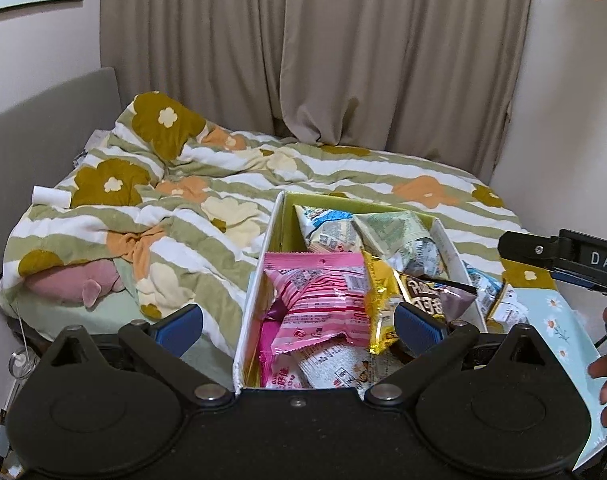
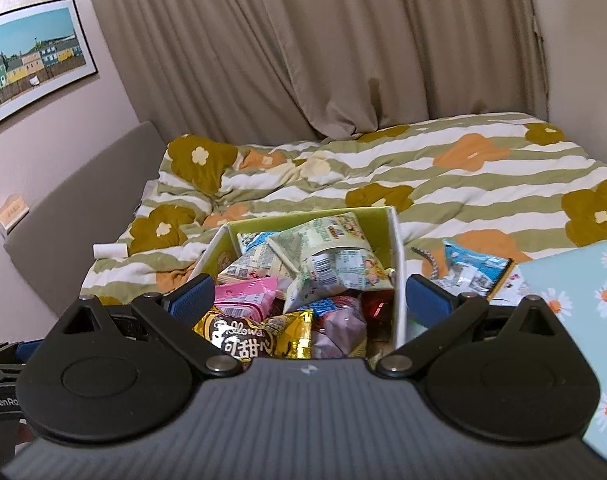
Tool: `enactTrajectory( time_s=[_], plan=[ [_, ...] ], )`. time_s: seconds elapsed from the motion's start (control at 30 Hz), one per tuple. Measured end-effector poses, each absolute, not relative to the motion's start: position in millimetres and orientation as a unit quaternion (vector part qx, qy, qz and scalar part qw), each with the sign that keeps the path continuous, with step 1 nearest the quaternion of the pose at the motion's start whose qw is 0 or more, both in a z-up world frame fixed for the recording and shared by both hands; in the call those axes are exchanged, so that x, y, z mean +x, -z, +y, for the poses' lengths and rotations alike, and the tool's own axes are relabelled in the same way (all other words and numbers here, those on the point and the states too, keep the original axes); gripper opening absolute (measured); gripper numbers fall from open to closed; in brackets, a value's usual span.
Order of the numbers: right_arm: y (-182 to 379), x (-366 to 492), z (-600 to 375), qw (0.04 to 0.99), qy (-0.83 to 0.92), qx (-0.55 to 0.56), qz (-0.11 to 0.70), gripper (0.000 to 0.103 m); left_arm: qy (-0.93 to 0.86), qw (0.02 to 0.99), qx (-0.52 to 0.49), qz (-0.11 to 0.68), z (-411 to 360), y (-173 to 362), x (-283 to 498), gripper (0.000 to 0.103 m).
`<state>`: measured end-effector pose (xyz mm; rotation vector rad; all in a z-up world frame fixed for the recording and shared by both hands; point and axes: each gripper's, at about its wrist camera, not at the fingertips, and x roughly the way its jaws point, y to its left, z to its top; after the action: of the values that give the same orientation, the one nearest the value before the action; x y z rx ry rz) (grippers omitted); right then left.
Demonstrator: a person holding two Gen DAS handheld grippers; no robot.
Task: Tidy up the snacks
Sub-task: 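Move both tools back to the last bags on the daisy board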
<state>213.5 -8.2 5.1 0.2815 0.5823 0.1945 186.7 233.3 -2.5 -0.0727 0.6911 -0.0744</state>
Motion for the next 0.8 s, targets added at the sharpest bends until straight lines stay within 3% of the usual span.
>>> enactTrajectory(
  time_s=[0.33,0.8],
  plan=[
    [-22.1,194.5,-62.8,0.945,-0.078,0.15,0.28,0.103,0.07,0.945,-0.018,0.319,193.3,-9.1,174.9,0.103],
    [-8.1,226.8,-199.1,0.938,-0.079,0.135,0.309,0.103,0.093,0.938,-0.001,0.333,55.1,-1.7,200.0,0.103]
  ],
)
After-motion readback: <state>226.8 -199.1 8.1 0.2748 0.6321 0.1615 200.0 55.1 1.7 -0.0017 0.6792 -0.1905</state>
